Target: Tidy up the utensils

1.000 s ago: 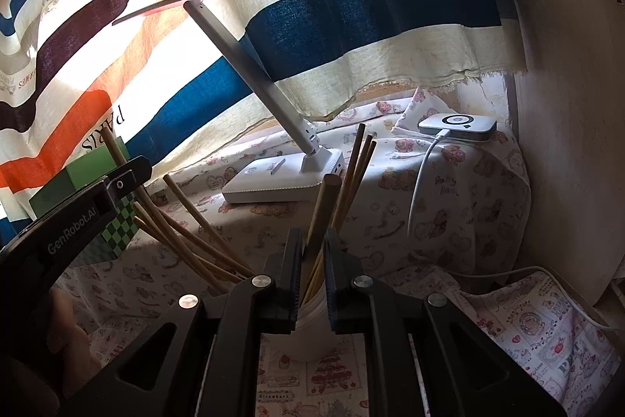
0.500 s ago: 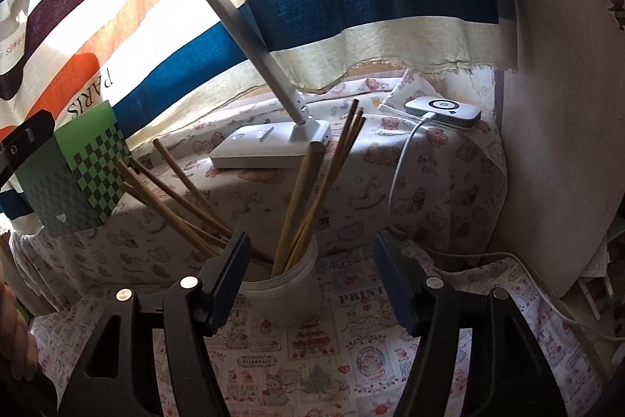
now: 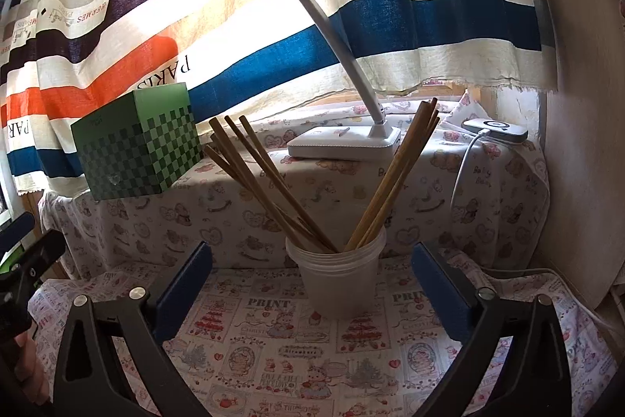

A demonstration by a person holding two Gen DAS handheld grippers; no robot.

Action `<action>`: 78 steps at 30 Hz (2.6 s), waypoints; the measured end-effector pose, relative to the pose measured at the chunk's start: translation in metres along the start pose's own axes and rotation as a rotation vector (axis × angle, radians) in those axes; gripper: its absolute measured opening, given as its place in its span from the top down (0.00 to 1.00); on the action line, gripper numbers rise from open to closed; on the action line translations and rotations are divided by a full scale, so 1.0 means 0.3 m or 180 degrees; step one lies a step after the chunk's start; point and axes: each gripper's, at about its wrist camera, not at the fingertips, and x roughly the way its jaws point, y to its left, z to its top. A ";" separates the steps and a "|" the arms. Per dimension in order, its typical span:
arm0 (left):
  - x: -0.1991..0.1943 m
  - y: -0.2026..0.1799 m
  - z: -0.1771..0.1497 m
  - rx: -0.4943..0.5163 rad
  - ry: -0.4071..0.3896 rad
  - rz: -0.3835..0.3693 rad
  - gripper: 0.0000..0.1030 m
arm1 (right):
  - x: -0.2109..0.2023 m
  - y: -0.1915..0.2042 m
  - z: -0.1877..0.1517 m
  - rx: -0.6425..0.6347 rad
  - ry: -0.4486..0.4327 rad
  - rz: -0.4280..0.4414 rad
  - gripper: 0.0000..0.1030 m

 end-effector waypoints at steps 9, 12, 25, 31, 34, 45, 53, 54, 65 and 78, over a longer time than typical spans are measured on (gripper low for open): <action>0.080 0.107 -0.120 -0.0178 0.0259 0.0131 0.01 | 0.049 0.009 -0.079 -0.0122 -0.0021 -0.0137 0.00; 0.091 0.140 -0.129 -0.0261 0.0300 0.0103 0.01 | 0.059 0.021 -0.093 -0.0194 -0.0011 -0.0182 0.00; 0.103 0.163 -0.145 -0.0383 0.0310 0.0255 0.01 | 0.049 0.081 -0.122 -0.0484 -0.0097 -0.0340 0.00; 0.079 0.120 -0.141 -0.0210 0.0216 0.0113 0.01 | 0.031 0.082 -0.122 -0.0424 -0.0151 -0.0312 0.00; 0.075 0.113 -0.139 -0.0195 0.0203 0.0071 0.00 | 0.030 0.086 -0.123 -0.0444 -0.0156 -0.0295 0.00; 0.082 0.123 -0.139 -0.0242 0.0238 0.0216 0.00 | 0.030 0.083 -0.123 -0.0435 -0.0151 -0.0309 0.00; 0.081 0.127 -0.140 -0.0256 0.0241 0.0250 0.00 | 0.031 0.080 -0.122 -0.0424 -0.0145 -0.0327 0.00; 0.081 0.126 -0.139 -0.0253 0.0246 0.0246 0.00 | 0.031 0.080 -0.122 -0.0424 -0.0145 -0.0329 0.00; 0.084 0.117 -0.139 -0.0217 0.0254 0.0216 0.00 | 0.031 0.077 -0.121 -0.0422 -0.0140 -0.0333 0.00; 0.095 0.111 -0.141 -0.0206 0.0330 0.0212 0.00 | 0.036 0.074 -0.123 -0.0418 -0.0126 -0.0345 0.00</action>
